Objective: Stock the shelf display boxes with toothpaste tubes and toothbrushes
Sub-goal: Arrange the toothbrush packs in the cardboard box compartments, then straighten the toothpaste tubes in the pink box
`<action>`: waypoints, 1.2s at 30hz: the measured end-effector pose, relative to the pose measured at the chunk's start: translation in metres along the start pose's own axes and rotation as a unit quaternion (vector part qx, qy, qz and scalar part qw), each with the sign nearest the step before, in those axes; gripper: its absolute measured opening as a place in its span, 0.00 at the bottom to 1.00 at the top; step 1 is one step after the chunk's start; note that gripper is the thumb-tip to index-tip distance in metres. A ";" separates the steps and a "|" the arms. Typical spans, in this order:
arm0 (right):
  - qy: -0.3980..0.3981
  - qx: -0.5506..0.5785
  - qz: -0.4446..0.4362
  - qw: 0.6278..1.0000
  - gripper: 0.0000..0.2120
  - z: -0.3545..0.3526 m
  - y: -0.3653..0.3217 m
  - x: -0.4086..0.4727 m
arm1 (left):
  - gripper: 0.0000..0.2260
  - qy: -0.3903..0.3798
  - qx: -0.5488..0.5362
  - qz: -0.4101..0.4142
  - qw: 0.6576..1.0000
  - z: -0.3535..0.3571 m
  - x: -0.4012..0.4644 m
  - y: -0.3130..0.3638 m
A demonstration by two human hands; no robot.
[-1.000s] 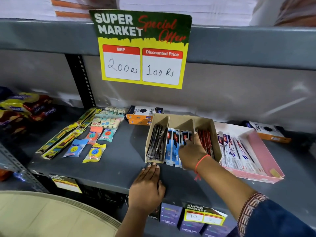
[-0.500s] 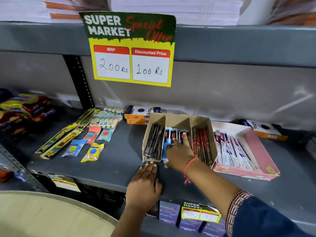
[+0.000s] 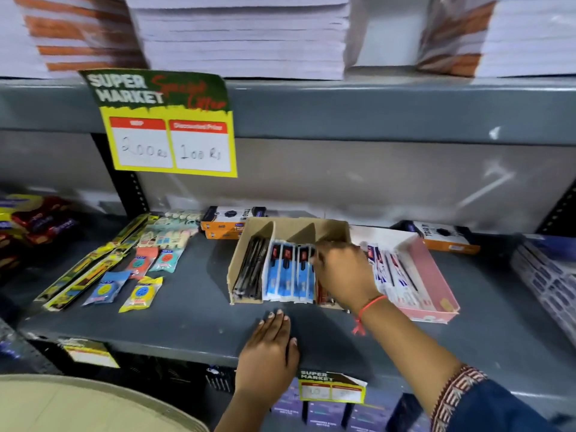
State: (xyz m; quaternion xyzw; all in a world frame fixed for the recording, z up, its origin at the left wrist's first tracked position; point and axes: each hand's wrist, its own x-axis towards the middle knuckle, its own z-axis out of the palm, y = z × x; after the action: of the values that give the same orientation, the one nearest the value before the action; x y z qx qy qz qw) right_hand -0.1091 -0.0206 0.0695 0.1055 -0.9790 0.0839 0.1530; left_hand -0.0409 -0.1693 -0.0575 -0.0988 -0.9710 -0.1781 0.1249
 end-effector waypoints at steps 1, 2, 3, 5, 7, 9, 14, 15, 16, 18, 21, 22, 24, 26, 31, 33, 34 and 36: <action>0.033 0.015 0.028 0.999 0.14 -0.005 0.013 -0.001 | 0.22 -0.021 -0.006 0.005 1.000 0.001 0.003 0.009; 0.060 0.029 0.060 0.996 0.13 -0.007 0.029 -0.001 | 0.22 -0.042 -0.010 0.010 0.999 0.002 0.006 0.019; 0.074 0.030 0.093 0.993 0.13 -0.008 0.044 -0.002 | 0.22 -0.058 -0.007 0.017 0.998 0.002 0.009 0.028; 0.040 0.012 0.157 0.987 0.17 -0.008 0.073 -0.005 | 0.25 -0.075 0.000 0.017 0.997 0.002 0.014 0.046; -0.037 0.029 0.234 0.971 0.19 -0.004 0.098 -0.010 | 0.30 -0.074 -0.005 0.015 0.997 0.006 0.018 0.059; -0.109 0.044 0.277 0.954 0.16 0.003 0.117 -0.015 | 0.30 -0.059 0.016 0.023 0.998 0.011 0.021 0.067; -0.192 0.032 0.238 0.951 0.12 0.022 0.126 -0.017 | 0.38 -0.076 0.018 0.011 0.997 0.016 0.021 0.079; -0.191 0.041 0.247 0.949 0.12 0.023 0.125 -0.016 | 0.37 -0.079 0.022 0.000 0.997 0.016 0.020 0.079; -0.185 0.047 0.254 0.948 0.12 0.024 0.125 -0.015 | 0.35 -0.086 0.023 -0.006 0.996 0.016 0.021 0.079; -0.181 0.058 0.262 0.946 0.13 0.024 0.121 -0.014 | 0.27 -0.095 0.012 -0.013 0.995 0.016 0.020 0.078; -0.181 0.053 0.266 0.945 0.12 0.023 0.120 -0.014 | 0.23 -0.083 0.021 0.000 0.996 0.014 0.019 0.080; -0.183 0.049 0.265 0.946 0.12 0.024 0.121 -0.012 | 0.23 -0.081 0.028 0.001 0.996 0.013 0.018 0.081; -0.185 0.048 0.265 0.945 0.13 0.023 0.122 -0.011 | 0.23 -0.077 0.039 -0.004 0.996 0.014 0.017 0.080; -0.181 0.052 0.266 0.945 0.14 0.022 0.122 -0.011 | 0.23 -0.069 0.043 -0.004 0.997 0.015 0.017 0.079; -0.179 0.033 0.250 0.951 0.14 0.022 0.121 -0.013 | 0.23 -0.070 0.042 -0.003 0.997 0.016 0.017 0.080; -0.184 0.021 0.236 0.954 0.14 0.023 0.121 -0.012 | 0.23 -0.072 0.040 -0.003 0.997 0.015 0.018 0.081; -0.188 0.012 0.228 0.955 0.14 0.022 0.120 -0.012 | 0.23 -0.072 0.042 -0.004 0.997 0.015 0.018 0.081; -0.193 -0.008 0.215 0.957 0.13 0.022 0.120 -0.011 | 0.25 -0.081 0.036 -0.009 0.996 0.016 0.018 0.080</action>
State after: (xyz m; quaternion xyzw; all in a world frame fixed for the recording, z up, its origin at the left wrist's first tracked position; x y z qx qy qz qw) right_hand -0.1328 0.0925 0.0294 -0.0942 -0.9901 0.0845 -0.0600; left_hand -0.0425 -0.0878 -0.0410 -0.0999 -0.9846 -0.1352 0.0483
